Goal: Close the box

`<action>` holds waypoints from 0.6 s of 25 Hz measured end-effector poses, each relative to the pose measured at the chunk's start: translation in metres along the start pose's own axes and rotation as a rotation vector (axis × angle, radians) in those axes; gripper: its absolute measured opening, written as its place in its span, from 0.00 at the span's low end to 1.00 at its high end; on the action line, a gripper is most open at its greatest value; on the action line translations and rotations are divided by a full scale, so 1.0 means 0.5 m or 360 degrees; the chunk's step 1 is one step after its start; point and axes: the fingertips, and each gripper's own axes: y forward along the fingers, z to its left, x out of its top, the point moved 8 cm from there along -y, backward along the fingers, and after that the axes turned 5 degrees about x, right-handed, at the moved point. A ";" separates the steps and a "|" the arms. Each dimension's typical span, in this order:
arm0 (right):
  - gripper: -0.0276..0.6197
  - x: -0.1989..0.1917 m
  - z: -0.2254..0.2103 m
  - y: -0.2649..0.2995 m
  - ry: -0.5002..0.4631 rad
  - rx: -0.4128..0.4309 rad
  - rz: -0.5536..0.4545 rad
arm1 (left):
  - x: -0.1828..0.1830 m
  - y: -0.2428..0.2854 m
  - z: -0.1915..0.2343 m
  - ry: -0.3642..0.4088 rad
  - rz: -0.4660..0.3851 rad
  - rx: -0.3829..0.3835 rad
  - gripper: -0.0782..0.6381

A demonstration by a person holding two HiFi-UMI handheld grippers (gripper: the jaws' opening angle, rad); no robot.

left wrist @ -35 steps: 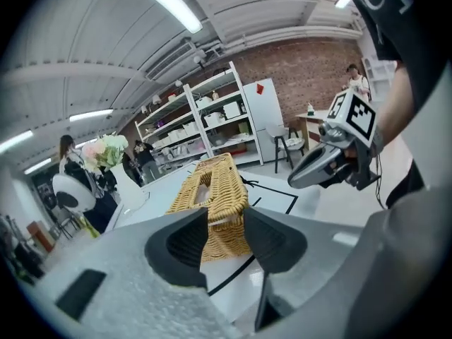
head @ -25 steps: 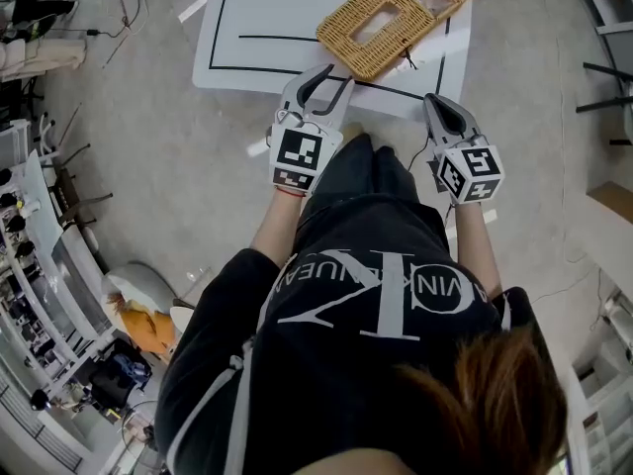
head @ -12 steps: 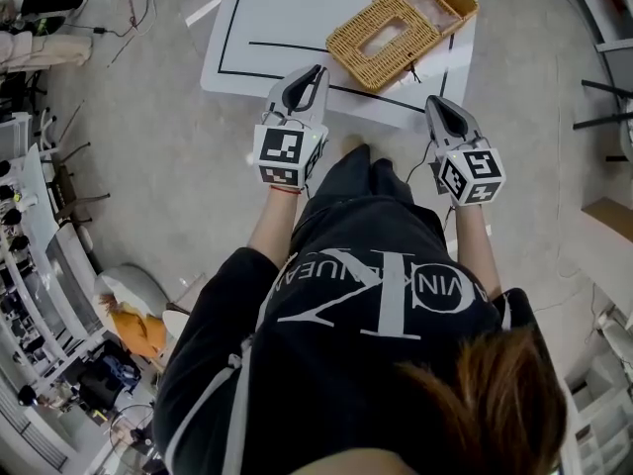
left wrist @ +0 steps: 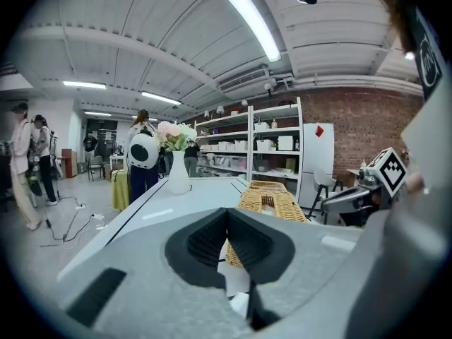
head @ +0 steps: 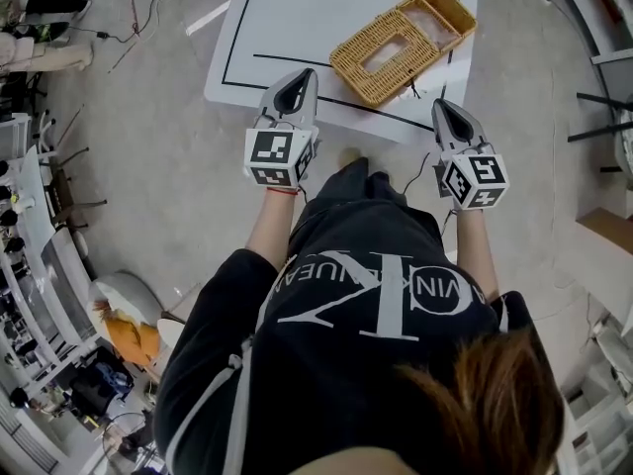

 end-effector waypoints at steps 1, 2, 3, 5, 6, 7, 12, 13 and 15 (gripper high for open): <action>0.04 0.004 -0.002 0.001 -0.0003 -0.0004 -0.0004 | 0.003 0.001 0.004 -0.0009 -0.0008 0.0007 0.12; 0.04 0.007 -0.003 0.001 -0.0007 -0.0007 -0.0008 | 0.005 0.001 0.009 -0.0019 -0.0016 0.0013 0.12; 0.04 0.010 -0.003 0.003 -0.0010 -0.0009 -0.0012 | 0.007 0.002 0.013 -0.0028 -0.0026 0.0019 0.12; 0.04 0.014 -0.004 0.005 -0.0015 -0.0010 -0.0020 | 0.012 0.003 0.021 -0.0046 -0.0047 0.0028 0.12; 0.04 0.017 -0.003 0.006 -0.0018 -0.0011 -0.0026 | 0.014 0.004 0.025 -0.0052 -0.0059 0.0033 0.12; 0.04 0.020 -0.003 0.007 -0.0022 -0.0012 -0.0033 | 0.017 0.004 0.028 -0.0058 -0.0070 0.0038 0.12; 0.04 0.038 -0.006 0.011 -0.0044 -0.0017 -0.0065 | 0.031 0.006 0.045 -0.0077 -0.0119 0.0057 0.12; 0.04 0.042 -0.006 0.012 -0.0047 -0.0019 -0.0069 | 0.033 0.005 0.048 -0.0080 -0.0126 0.0060 0.12; 0.04 0.048 -0.006 0.015 -0.0054 -0.0021 -0.0078 | 0.038 0.004 0.055 -0.0082 -0.0136 0.0066 0.12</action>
